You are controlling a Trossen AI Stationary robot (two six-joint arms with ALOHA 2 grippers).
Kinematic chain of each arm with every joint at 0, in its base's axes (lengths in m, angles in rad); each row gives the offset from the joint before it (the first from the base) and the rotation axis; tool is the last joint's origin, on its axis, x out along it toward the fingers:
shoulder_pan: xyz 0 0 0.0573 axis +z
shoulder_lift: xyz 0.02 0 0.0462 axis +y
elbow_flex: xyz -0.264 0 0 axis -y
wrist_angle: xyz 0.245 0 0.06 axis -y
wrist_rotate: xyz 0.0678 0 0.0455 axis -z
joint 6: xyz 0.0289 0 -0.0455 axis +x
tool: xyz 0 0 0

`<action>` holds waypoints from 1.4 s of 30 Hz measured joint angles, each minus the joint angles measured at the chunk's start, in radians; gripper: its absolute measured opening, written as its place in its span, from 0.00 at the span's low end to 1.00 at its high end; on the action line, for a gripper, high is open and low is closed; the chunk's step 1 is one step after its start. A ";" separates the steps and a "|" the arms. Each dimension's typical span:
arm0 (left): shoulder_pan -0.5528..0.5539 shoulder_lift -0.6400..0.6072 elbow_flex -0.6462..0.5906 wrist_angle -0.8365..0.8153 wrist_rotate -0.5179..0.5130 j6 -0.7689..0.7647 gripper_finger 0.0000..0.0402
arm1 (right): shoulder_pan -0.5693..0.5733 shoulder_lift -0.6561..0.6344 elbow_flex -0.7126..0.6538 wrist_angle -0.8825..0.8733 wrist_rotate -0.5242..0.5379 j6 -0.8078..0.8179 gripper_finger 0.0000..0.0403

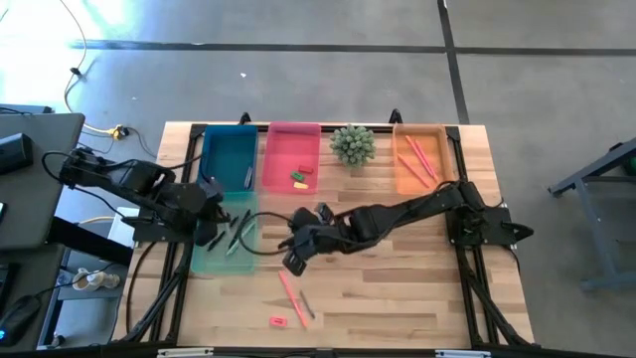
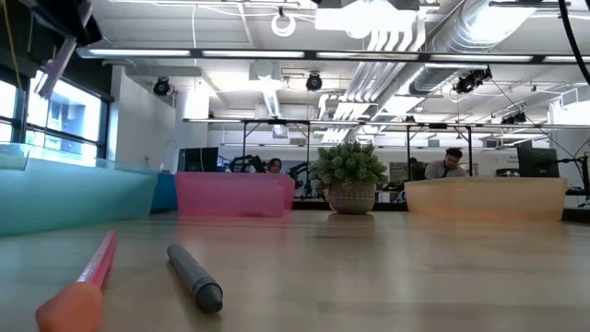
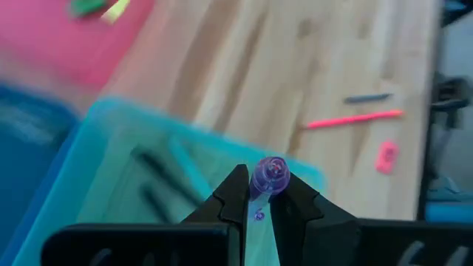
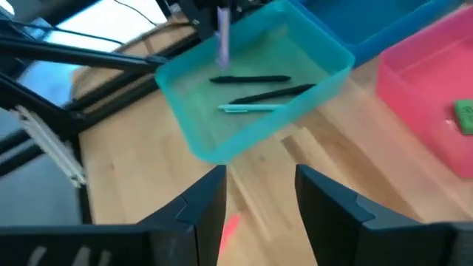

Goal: Sort crayons/erasers/pens/pencils in bins
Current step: Put the purple pen into the light blue bin

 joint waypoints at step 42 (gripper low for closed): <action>0.171 0.141 -0.262 -0.019 0.248 -0.338 0.05 | -0.104 0.004 0.000 -0.164 -0.179 0.085 0.38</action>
